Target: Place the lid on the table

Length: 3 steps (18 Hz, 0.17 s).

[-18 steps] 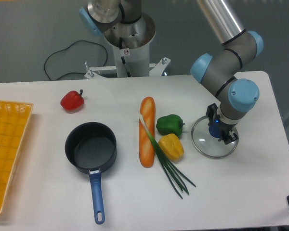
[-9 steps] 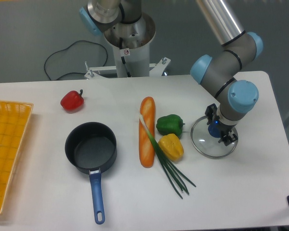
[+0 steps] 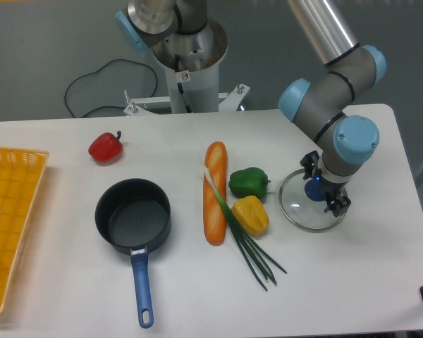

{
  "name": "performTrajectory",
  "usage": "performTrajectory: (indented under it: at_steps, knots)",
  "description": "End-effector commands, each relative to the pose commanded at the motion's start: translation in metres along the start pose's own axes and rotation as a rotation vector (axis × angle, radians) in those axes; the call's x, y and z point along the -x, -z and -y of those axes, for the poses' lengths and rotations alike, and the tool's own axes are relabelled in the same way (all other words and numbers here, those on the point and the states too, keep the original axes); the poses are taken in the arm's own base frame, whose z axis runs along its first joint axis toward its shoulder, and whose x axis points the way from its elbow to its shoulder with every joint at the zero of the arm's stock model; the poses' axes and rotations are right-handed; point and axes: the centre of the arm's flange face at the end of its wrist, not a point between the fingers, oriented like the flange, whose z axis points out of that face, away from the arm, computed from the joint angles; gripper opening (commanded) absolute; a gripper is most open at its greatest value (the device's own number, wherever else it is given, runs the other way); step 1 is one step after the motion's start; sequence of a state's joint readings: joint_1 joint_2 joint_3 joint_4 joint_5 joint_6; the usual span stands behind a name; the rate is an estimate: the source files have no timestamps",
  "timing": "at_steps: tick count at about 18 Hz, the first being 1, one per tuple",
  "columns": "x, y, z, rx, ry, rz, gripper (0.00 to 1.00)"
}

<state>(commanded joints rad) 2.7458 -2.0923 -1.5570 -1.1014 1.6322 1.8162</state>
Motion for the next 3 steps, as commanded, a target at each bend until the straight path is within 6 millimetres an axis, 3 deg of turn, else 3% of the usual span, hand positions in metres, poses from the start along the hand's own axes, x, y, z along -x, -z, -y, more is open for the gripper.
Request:
performTrajectory:
  at_steps: [3]
  knots:
    - [-0.0005,0.0039,-0.0003,-0.006,0.002,0.008,1.0]
